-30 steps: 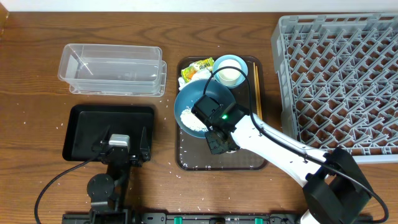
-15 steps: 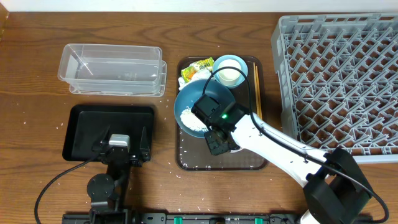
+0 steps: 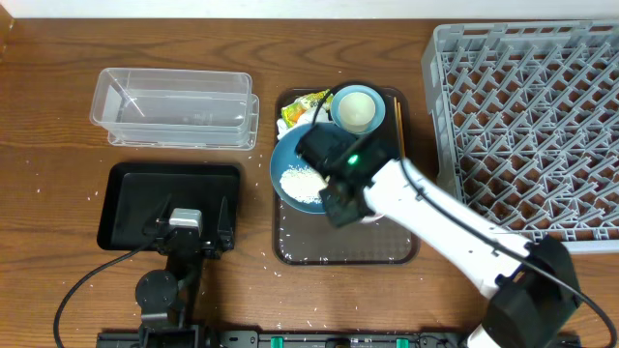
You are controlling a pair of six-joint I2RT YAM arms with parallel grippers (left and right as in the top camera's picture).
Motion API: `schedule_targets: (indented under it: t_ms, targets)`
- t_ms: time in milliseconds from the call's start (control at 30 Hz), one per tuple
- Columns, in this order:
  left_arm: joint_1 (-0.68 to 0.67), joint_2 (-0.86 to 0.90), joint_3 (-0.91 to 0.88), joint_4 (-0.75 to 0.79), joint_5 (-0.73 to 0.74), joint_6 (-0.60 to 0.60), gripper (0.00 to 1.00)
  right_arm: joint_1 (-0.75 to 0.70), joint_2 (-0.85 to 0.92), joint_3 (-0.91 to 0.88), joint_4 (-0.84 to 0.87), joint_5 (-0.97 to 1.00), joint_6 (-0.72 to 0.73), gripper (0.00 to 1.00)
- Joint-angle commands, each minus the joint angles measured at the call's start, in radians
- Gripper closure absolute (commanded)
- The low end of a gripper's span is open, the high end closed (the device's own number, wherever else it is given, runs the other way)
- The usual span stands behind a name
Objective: Sort waste into correct bins and load items into the dishwasher rack
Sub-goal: 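Grasp the pink cup with the right gripper and lift it, then carry the pink cup to the dish rack's back right and place it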
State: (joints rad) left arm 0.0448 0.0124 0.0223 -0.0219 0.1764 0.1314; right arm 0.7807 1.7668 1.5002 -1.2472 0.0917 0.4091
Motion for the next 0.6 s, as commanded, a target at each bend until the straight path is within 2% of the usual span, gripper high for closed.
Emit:
schedule_targets:
  t_ms: [0, 133, 267, 467, 567]
  targets:
    - [0.004, -0.001, -0.018, -0.033, 0.01, 0.006, 0.04, -0.097, -0.009, 0.117, -0.063, 0.105, -0.024, 0.99]
    - [0.004, -0.001, -0.018, -0.033, 0.01, 0.006, 0.04, -0.236, -0.05, 0.227, -0.121, 0.116, -0.076, 0.99]
    - [0.004, -0.001, -0.018, -0.033, 0.01, 0.006, 0.03, -0.406, -0.122, 0.28, -0.075, 0.088, -0.155, 0.99]
    - [0.004, -0.001, -0.018, -0.033, 0.01, 0.006, 0.03, -0.751, -0.203, 0.283, 0.095, -0.312, -0.38, 0.99]
    - [0.004, -0.001, -0.018, -0.033, 0.01, 0.006, 0.04, -0.93, -0.193, 0.282, 0.182, -0.515, -0.438, 0.99]
